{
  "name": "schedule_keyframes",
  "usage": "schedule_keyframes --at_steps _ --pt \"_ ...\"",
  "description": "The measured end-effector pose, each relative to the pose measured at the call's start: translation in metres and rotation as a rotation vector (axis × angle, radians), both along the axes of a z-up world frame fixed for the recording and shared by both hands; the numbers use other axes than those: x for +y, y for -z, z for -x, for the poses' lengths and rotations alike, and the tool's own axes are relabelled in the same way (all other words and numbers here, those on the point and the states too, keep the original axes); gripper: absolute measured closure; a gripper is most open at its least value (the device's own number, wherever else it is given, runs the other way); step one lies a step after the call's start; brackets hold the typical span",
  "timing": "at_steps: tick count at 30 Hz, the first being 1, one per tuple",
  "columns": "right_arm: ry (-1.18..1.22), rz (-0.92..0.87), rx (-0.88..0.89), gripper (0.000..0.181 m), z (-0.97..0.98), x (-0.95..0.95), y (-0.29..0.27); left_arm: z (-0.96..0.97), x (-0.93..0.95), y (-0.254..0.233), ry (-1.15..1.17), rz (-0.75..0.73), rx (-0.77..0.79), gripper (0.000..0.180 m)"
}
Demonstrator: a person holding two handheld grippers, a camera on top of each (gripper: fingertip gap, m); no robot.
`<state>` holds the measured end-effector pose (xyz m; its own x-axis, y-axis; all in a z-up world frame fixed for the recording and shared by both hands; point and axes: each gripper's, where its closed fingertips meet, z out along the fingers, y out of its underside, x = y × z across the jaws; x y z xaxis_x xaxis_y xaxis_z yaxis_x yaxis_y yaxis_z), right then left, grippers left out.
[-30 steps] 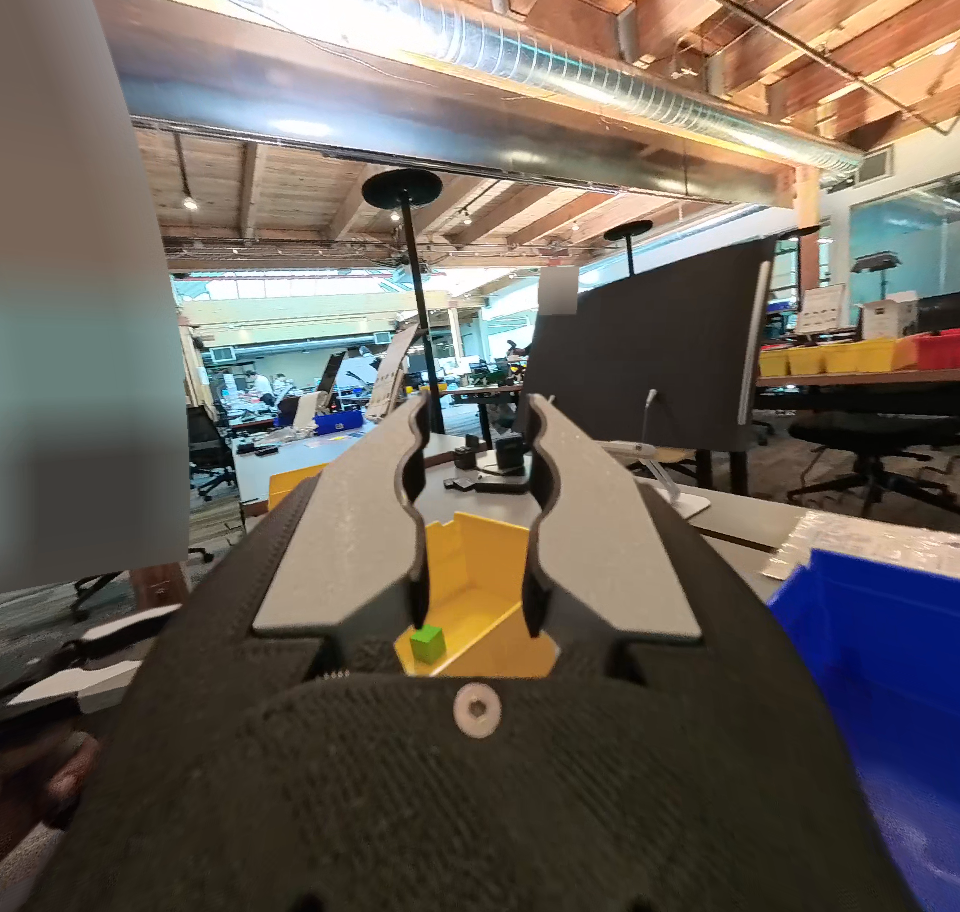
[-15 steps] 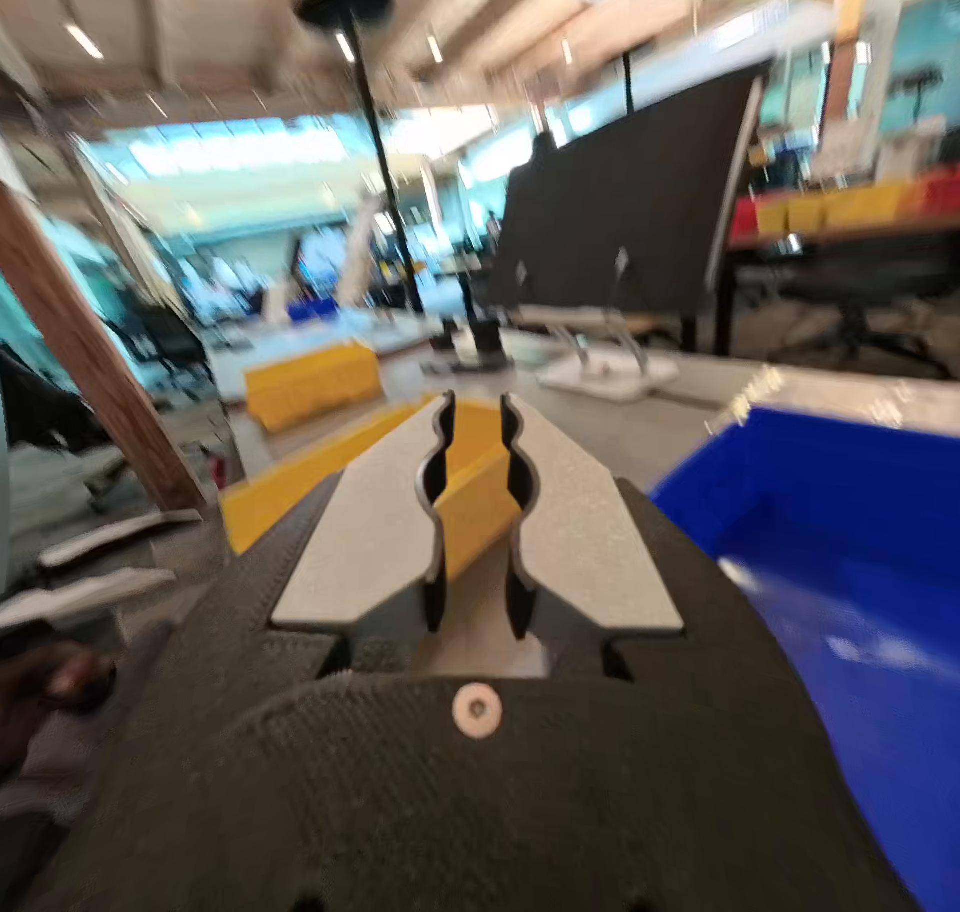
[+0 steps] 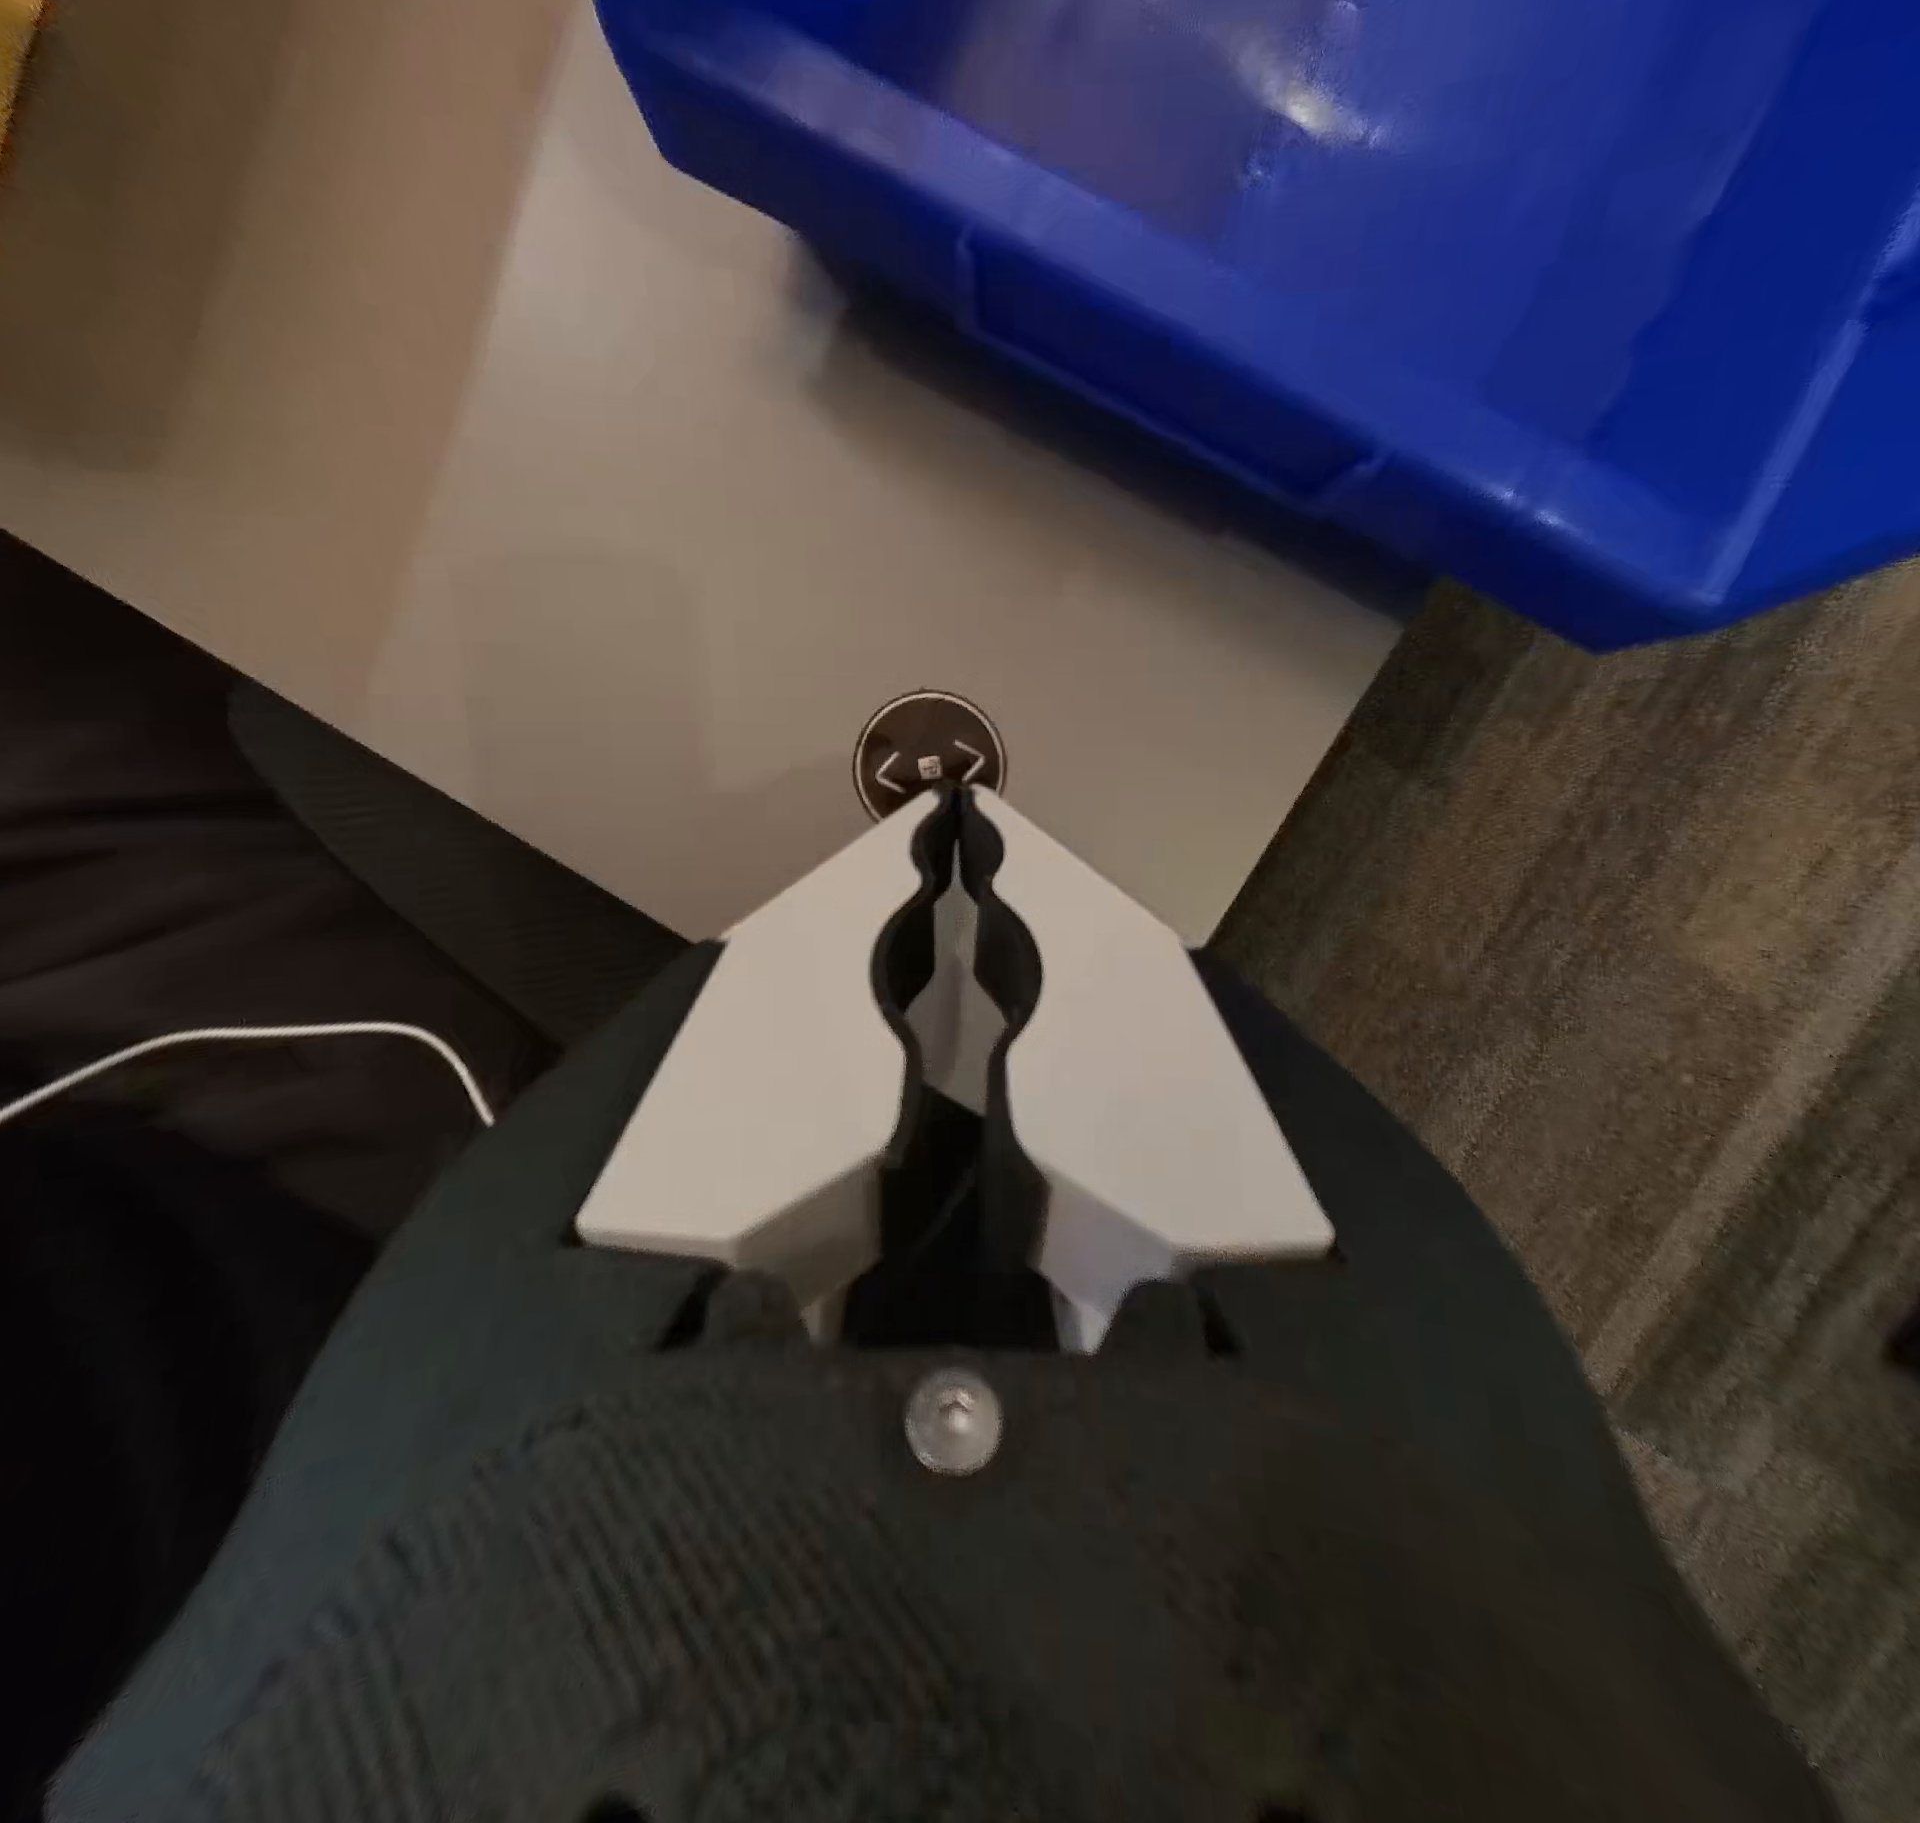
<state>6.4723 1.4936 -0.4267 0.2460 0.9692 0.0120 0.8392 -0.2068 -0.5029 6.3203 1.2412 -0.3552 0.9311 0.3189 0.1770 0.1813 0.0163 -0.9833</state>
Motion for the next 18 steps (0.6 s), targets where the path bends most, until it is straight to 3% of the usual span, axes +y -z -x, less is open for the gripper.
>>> schedule_keyframes --at_steps 11,18 --pt "-0.035 0.041 -0.069 0.181 0.008 0.008 0.03 -0.011 -0.016 0.018 -0.051 -0.011 -0.056 0.114" --pt "-0.102 -0.041 -0.238 0.181 0.006 0.008 0.032 -0.016 -0.012 0.016 -0.081 -0.023 -0.054 0.114"
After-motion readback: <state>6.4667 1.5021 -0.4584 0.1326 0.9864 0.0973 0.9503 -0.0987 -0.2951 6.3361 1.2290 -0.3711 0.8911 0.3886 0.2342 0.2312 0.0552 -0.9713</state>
